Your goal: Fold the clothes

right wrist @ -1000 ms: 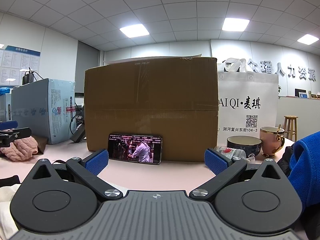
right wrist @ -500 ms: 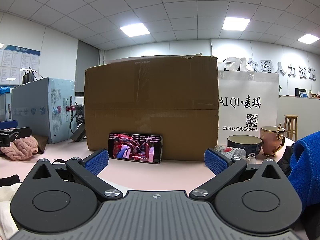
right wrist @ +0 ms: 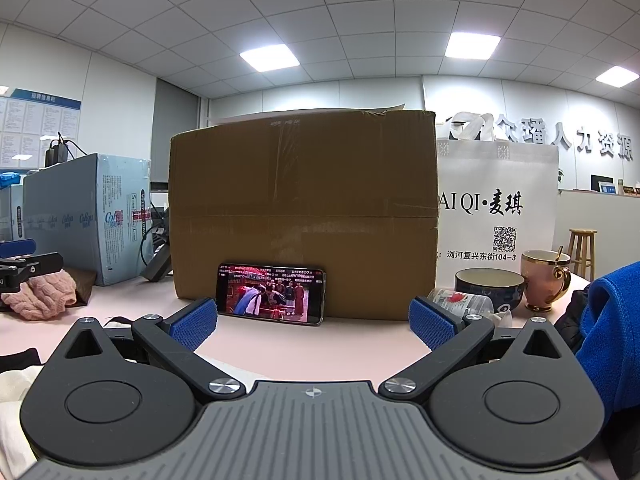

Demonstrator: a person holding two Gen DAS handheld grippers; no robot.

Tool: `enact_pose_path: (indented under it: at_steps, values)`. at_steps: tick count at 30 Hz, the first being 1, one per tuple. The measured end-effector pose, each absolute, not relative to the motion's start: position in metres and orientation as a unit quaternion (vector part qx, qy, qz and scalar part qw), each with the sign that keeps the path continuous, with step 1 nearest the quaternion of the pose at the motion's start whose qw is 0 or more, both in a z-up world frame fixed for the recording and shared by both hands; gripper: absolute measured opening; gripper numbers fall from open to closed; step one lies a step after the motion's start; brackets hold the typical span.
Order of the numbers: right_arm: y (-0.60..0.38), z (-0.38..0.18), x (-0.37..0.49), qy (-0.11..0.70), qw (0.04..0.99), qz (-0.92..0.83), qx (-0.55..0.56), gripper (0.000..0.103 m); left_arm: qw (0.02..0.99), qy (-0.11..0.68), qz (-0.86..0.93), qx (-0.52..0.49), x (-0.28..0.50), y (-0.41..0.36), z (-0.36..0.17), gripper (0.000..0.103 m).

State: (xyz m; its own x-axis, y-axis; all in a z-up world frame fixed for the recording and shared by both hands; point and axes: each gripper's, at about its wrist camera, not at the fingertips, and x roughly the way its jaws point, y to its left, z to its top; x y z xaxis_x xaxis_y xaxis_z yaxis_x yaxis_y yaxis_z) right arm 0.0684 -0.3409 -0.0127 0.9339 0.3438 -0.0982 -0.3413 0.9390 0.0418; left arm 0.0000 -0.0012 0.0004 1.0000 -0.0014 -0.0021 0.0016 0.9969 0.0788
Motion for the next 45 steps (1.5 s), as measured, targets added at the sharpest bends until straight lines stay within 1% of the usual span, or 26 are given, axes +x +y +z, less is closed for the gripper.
enact_pose_path:
  at_steps: [45]
  values:
    - [-0.3419, -0.0132, 0.0698, 0.06, 0.983, 0.174, 0.013, 0.103, 0.999, 0.01, 0.0, 0.039, 0.005, -0.0018, 0.0021, 0.103]
